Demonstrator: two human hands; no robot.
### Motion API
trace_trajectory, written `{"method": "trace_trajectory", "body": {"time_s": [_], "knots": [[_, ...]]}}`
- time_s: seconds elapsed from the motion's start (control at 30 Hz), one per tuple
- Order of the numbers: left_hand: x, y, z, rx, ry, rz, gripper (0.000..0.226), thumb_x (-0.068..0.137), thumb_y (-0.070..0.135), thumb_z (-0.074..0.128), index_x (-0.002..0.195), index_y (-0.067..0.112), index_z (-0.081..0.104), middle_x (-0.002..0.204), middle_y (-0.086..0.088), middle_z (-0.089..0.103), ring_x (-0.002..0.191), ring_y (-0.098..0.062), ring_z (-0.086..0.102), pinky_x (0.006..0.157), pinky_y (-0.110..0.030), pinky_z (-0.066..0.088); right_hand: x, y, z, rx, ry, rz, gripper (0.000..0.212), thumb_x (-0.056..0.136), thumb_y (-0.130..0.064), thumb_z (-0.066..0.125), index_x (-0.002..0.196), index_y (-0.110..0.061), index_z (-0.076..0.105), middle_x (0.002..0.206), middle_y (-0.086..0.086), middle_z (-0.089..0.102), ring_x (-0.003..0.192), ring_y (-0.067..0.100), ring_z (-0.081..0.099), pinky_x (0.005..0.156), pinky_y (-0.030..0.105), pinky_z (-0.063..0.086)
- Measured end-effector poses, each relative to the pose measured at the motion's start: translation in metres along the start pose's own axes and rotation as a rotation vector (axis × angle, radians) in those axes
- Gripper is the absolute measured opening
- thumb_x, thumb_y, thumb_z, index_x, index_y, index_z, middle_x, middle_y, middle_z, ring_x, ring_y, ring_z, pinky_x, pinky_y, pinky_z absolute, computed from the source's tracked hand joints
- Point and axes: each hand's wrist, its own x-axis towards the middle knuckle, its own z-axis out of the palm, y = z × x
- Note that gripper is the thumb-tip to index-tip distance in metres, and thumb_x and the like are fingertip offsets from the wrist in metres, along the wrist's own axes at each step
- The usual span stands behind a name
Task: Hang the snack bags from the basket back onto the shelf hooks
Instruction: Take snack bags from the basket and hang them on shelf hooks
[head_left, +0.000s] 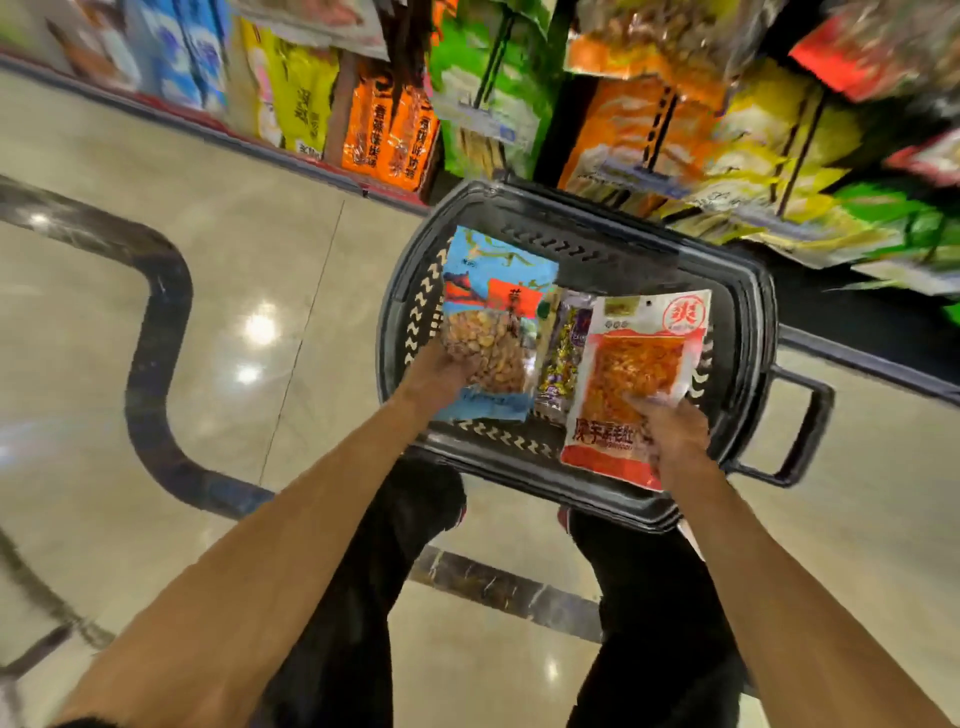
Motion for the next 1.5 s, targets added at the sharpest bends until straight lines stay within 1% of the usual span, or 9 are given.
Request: {"method": "trace_trajectory", "body": {"time_s": [0.13,0.3,0.4,0.57,0.8,0.9,1.07,1.2,1.5], "knots": [[-0.094,0.041,-0.027,-0.051,0.079,0.135,0.042,0.097,0.021,0.061,0.134,0.003,0.051,0.123,-0.009,0.061,0.110,-0.019,0.059,0.097,-0.035,0.049,-0.087,-0.042,-0.034,0.017,-0.124,-0.159,0.021,0.079,-0.018,0.080,0.080,-0.024,0.060,0.070,-0.008,0.066,0.051,0.002,0.061,0.041,0.017,0.047],[-0.193,0.117,-0.052,-0.149,0.144,0.418,0.040,0.099,0.009,0.056,0.138,0.011,0.049,0.129,-0.003,0.063,0.118,-0.013,0.060,0.103,-0.027,0.048,-0.194,-0.099,-0.087,-0.025,-0.192,-0.439,0.029,0.072,-0.040,0.083,0.098,-0.032,0.074,0.094,-0.004,0.077,0.091,0.021,0.073,0.084,0.048,0.057],[-0.253,0.166,-0.068,-0.204,0.113,0.480,0.032,0.098,0.007,0.056,0.124,0.027,0.057,0.114,0.014,0.069,0.105,-0.002,0.065,0.094,-0.022,0.050,-0.269,-0.145,-0.117,0.058,-0.151,-0.526,0.018,0.083,-0.026,0.078,0.100,-0.026,0.073,0.097,-0.002,0.076,0.089,0.016,0.073,0.075,0.033,0.057],[-0.336,0.228,-0.091,-0.366,0.179,0.643,0.037,0.094,0.015,0.061,0.131,0.019,0.057,0.123,0.002,0.069,0.116,-0.019,0.064,0.101,-0.036,0.048,-0.366,-0.212,-0.165,0.147,-0.093,-0.705,0.011,0.083,-0.025,0.078,0.081,-0.025,0.067,0.083,-0.006,0.072,0.073,0.006,0.069,0.061,0.021,0.051],[-0.423,0.287,-0.105,-0.523,0.251,0.795,0.028,0.082,0.019,0.071,0.109,0.009,0.066,0.092,0.011,0.075,0.094,-0.016,0.069,0.085,-0.027,0.050,-0.445,-0.273,-0.207,0.284,-0.117,-0.949,0.041,0.071,-0.030,0.082,0.080,0.004,0.061,0.074,0.007,0.067,0.070,0.021,0.066,0.071,0.037,0.049],[-0.453,0.306,-0.104,-0.552,0.303,0.883,0.009,0.087,0.017,0.070,0.095,0.018,0.065,0.078,0.018,0.073,0.078,0.000,0.067,0.074,-0.018,0.048,-0.475,-0.286,-0.219,0.378,-0.158,-1.029,0.028,0.079,-0.016,0.079,0.075,0.004,0.060,0.065,0.004,0.063,0.060,0.019,0.061,0.062,0.031,0.048],[-0.485,0.325,-0.112,-0.538,0.322,1.017,0.021,0.095,0.022,0.061,0.112,0.011,0.067,0.103,0.008,0.074,0.099,-0.005,0.069,0.086,-0.020,0.051,-0.510,-0.298,-0.235,0.481,-0.217,-1.152,0.013,0.080,-0.013,0.076,0.089,-0.005,0.072,0.089,0.013,0.074,0.084,0.037,0.070,0.080,0.054,0.057],[-0.495,0.333,-0.120,-0.521,0.304,1.079,0.019,0.096,0.022,0.060,0.110,0.013,0.068,0.104,0.007,0.074,0.101,-0.011,0.069,0.082,-0.020,0.052,-0.533,-0.298,-0.250,0.552,-0.204,-1.207,0.007,0.087,-0.015,0.072,0.093,-0.015,0.074,0.089,0.003,0.077,0.084,0.023,0.074,0.075,0.039,0.058],[-0.517,0.344,-0.115,-0.482,0.244,1.153,0.031,0.094,0.024,0.062,0.118,0.005,0.066,0.111,-0.005,0.074,0.105,-0.020,0.069,0.084,-0.025,0.053,-0.557,-0.285,-0.265,0.650,-0.168,-1.214,0.011,0.088,-0.021,0.071,0.098,-0.016,0.071,0.094,0.007,0.077,0.086,0.026,0.075,0.071,0.038,0.062]]}}
